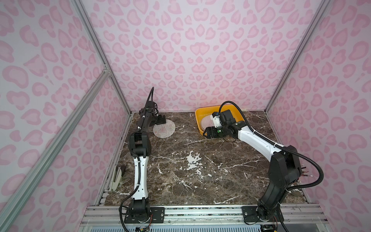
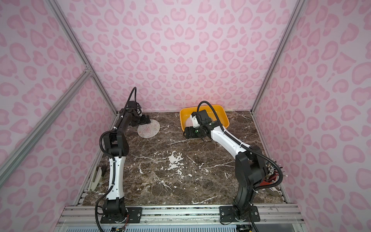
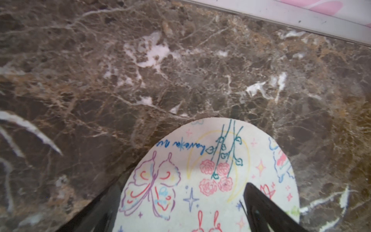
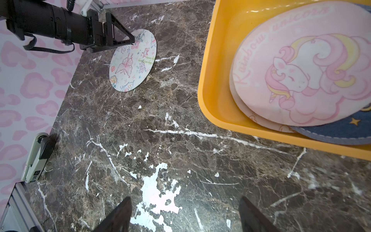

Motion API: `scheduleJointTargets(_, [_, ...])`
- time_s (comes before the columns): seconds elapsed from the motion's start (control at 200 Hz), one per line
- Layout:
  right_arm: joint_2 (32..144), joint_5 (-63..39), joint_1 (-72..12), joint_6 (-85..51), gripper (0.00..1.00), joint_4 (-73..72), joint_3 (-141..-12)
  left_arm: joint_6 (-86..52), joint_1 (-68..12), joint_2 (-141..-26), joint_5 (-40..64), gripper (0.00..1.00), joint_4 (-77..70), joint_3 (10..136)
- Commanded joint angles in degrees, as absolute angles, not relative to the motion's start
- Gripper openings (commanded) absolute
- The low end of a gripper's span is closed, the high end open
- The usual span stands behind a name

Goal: Put the coasters into the storage box
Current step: Move the coaster to the center of the board.

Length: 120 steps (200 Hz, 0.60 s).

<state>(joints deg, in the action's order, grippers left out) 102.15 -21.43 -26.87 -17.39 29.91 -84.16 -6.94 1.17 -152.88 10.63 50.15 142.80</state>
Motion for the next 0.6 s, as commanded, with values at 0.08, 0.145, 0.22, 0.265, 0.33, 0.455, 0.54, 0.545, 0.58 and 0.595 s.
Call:
scheduleJointTargets(0.08, [101.74,-21.36,-26.88,-17.33,0.85,30.23,-83.98,-6.21,-0.4,-151.86,17.46,0.97,57.48,139.9])
scheduleJointTargets(0.145, [101.52,-21.45,-26.89,-17.4,0.85,30.22,-83.85,-5.75,-1.24,-151.45,18.12,0.97,57.99,139.01])
scheduleJointTargets(0.22, [101.12,-21.45,-26.89,-17.37,0.85,30.23,-83.68,-5.2,-2.46,-150.94,18.67,0.97,58.5,138.18])
scheduleJointTargets(0.265, [100.93,-21.44,-26.88,-17.31,0.85,30.23,-83.59,-4.93,-3.25,-150.5,18.73,0.97,58.6,137.41])
scheduleJointTargets(0.33, [100.65,-21.45,-26.93,-17.15,0.85,30.32,-83.41,-4.6,-4.39,-149.87,18.93,0.96,58.67,136.37])
scheduleJointTargets(0.455, [99.9,-21.62,-26.98,-17.22,0.86,30.06,-82.47,-3.84,-6.47,-148.87,19.85,0.96,59.13,134.4])
scheduleJointTargets(0.54, [99.52,-21.71,-26.98,-17.23,0.86,29.69,-81.76,-3.35,-7.89,-147.87,20.13,0.96,59.21,132.33])
scheduleJointTargets(0.545, [99.5,-21.71,-26.98,-17.23,0.86,29.7,-81.71,-3.26,-7.99,-147.81,20.13,0.96,59.18,132.21])
scheduleJointTargets(0.58, [99.41,-21.8,-27.0,-17.3,0.86,29.58,-81.45,-3.01,-8.63,-147.38,20.25,0.96,59.28,131.5])
scheduleJointTargets(0.595, [99.32,-21.86,-27.06,-17.31,0.86,29.49,-81.34,-2.91,-8.91,-147.25,20.32,0.96,59.4,131.07])
